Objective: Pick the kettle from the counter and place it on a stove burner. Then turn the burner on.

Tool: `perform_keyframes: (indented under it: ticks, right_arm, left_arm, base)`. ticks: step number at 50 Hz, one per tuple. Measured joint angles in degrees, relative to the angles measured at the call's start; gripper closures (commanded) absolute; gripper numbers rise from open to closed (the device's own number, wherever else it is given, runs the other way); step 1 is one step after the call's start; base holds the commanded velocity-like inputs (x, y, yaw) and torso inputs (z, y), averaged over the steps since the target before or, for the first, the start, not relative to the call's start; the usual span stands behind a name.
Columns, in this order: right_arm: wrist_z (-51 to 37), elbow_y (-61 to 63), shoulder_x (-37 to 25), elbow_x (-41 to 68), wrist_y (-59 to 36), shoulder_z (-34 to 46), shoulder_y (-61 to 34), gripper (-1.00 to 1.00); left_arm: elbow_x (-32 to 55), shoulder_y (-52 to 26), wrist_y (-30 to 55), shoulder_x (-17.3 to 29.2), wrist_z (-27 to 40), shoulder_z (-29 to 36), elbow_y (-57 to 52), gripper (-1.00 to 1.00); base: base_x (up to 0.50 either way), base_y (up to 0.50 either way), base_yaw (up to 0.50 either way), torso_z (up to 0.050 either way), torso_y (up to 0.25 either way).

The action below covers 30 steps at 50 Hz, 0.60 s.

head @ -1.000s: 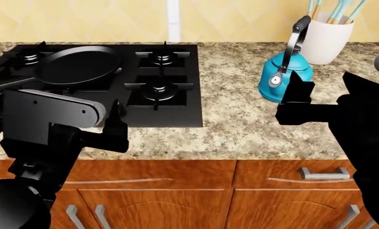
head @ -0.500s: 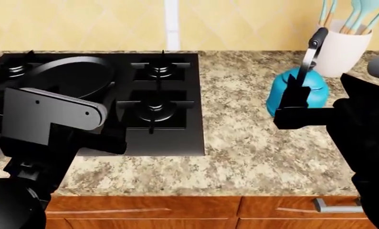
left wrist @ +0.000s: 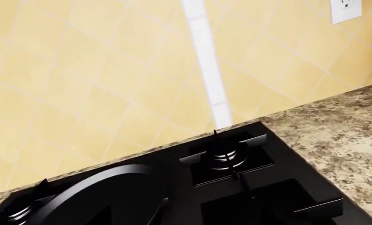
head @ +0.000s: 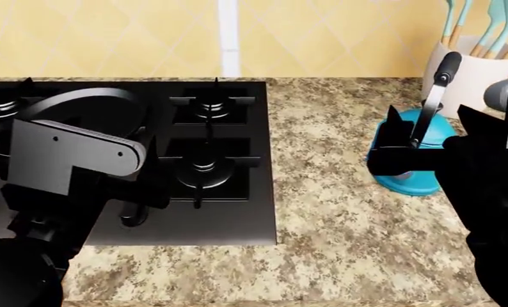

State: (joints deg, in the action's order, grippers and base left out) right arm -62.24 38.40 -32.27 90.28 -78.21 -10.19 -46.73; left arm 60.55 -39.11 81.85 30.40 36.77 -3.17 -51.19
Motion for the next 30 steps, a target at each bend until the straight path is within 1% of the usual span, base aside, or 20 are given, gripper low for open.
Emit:
perform_keyframes:
  ticks: [7, 17, 30]
  right_arm:
    - [0.63, 0.10, -0.35, -2.23, 0.70, 0.16, 0.54, -1.00]
    - [2.50, -2.17, 0.84, -12.81, 4.47, 2.20, 0.79, -1.00]
    - [8.54, -7.38, 1.39, -26.55, 8.41, 13.07, -2.51, -1.00]
  left_arm:
    - [-1.41, 0.58, -2.12, 0.73, -0.56, 1.58, 0.73, -1.00]
    - [-3.78, 1.81, -5.67, 1.43, -1.64, 3.88, 2.01, -1.00]
    - [-5.85, 4.08, -9.79, 2.44, -2.61, 5.72, 3.39, -1.00]
  base:
    - [0.00, 0.00, 0.00, 0.000, 0.000]
    - [0.00, 0.00, 0.00, 0.000, 0.000]
    - [0.00, 0.00, 0.00, 0.000, 0.000]
